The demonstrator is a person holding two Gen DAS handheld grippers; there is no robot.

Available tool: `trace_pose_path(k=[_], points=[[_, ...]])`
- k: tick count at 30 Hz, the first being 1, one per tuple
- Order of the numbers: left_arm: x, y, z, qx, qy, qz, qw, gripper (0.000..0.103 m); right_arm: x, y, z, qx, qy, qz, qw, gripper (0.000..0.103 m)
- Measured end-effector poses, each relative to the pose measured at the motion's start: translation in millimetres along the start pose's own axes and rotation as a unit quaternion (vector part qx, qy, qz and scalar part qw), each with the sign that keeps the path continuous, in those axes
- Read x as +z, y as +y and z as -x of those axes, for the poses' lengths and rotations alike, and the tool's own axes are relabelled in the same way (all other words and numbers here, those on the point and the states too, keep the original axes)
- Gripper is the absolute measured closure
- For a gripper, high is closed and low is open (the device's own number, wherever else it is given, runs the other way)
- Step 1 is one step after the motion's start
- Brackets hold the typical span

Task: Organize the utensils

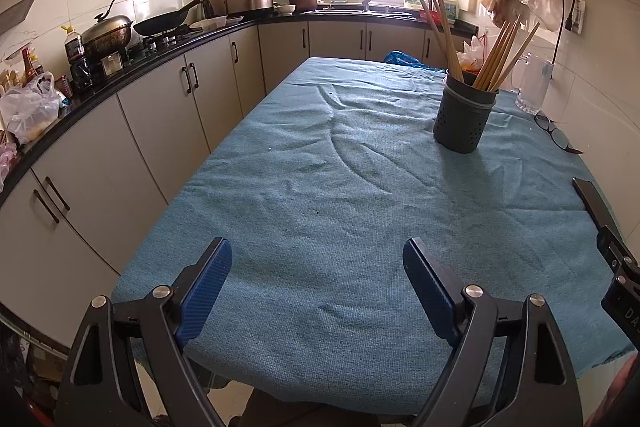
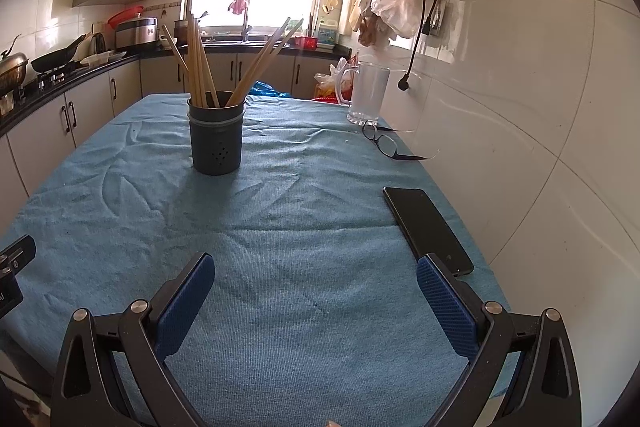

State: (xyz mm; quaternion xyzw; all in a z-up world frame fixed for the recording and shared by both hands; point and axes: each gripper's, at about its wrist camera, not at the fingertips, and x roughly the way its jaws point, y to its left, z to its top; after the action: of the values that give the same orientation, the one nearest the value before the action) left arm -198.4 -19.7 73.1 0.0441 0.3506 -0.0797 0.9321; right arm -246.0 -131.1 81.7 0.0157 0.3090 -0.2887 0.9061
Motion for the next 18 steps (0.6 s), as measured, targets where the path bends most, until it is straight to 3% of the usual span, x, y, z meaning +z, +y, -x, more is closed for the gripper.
trace_pose_path(k=[18], points=[[-1.9, 0.8, -1.2, 0.000, 0.002, 0.000, 1.0000, 0.017, -1.6, 2.6, -1.8, 0.001, 0.002, 0.002, 1.000, 0.000]])
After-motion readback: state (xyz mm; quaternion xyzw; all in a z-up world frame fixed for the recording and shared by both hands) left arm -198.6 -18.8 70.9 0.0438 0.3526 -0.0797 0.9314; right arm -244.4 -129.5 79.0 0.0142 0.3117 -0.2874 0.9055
